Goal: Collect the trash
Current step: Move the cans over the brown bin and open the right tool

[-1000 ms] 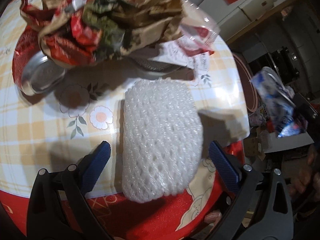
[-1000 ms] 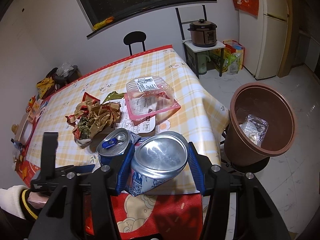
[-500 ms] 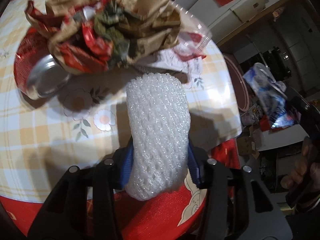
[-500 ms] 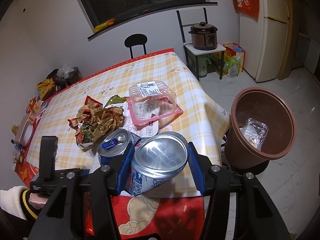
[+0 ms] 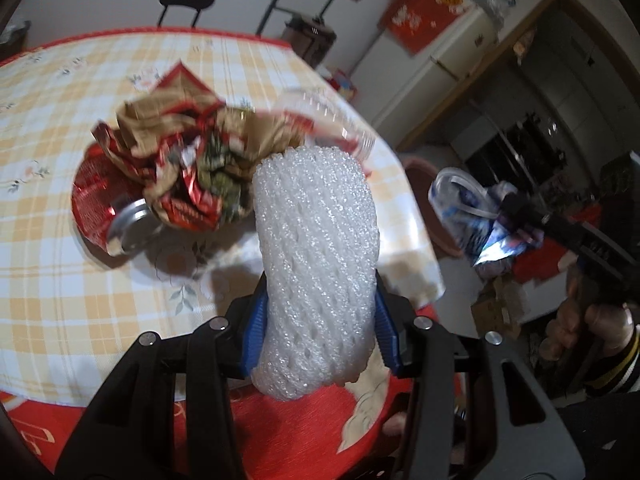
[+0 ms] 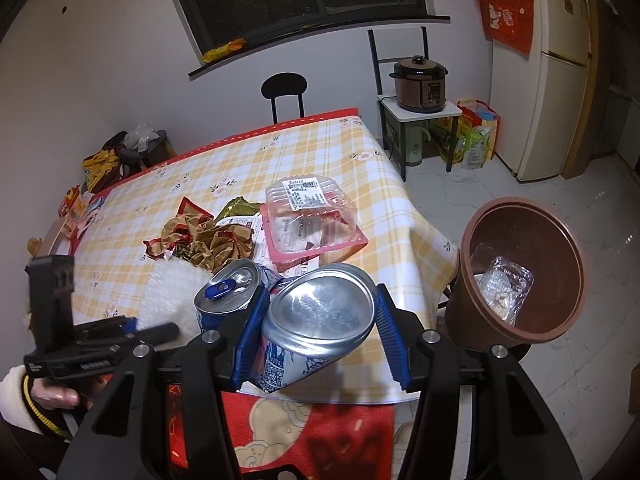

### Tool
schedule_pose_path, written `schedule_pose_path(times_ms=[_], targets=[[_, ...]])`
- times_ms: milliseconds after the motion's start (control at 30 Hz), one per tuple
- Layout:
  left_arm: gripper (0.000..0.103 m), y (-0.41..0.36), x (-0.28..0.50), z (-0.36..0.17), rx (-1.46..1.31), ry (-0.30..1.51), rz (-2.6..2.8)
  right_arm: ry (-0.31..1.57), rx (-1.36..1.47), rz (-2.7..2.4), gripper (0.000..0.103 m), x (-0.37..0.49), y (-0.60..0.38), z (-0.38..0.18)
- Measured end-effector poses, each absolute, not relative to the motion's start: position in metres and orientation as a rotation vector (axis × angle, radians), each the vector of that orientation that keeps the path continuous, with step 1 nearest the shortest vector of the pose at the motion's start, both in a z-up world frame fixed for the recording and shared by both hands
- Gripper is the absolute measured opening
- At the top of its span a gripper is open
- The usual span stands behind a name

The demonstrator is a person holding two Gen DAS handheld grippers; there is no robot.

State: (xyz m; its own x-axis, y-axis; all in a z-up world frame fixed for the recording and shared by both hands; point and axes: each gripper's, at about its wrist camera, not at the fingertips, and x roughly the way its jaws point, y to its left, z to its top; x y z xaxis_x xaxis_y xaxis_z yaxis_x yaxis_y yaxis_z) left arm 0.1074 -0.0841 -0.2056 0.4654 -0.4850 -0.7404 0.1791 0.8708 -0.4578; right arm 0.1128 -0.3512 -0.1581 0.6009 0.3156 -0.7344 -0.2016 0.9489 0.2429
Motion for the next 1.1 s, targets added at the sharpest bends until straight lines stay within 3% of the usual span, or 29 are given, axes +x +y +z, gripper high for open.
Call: schedule_pose_path(times_ms=[300, 567, 800, 1100], targets=[[0.048, -0.113, 0.104, -0.161, -0.336, 0.905, -0.344, 0.844, 0.176, 0.330, 0.053, 0.129, -0.399, -0.155], [0.048, -0.162, 0.113, -0.140, -0.324, 0.872, -0.313, 0.803, 0.219, 0.202, 0.053, 0.152, -0.500, -0.160], [0.048, -0.197, 0.112, -0.130, -0.317, 0.853, -0.284, 0.795, 0.252, 0.085, 0.053, 0.180, -0.583, -0.173], [0.048, -0.221, 0.102, -0.132, -0.368, 0.828, -0.187, 0.860, 0.231, 0.089, 0.053, 0.221, -0.621, -0.205]])
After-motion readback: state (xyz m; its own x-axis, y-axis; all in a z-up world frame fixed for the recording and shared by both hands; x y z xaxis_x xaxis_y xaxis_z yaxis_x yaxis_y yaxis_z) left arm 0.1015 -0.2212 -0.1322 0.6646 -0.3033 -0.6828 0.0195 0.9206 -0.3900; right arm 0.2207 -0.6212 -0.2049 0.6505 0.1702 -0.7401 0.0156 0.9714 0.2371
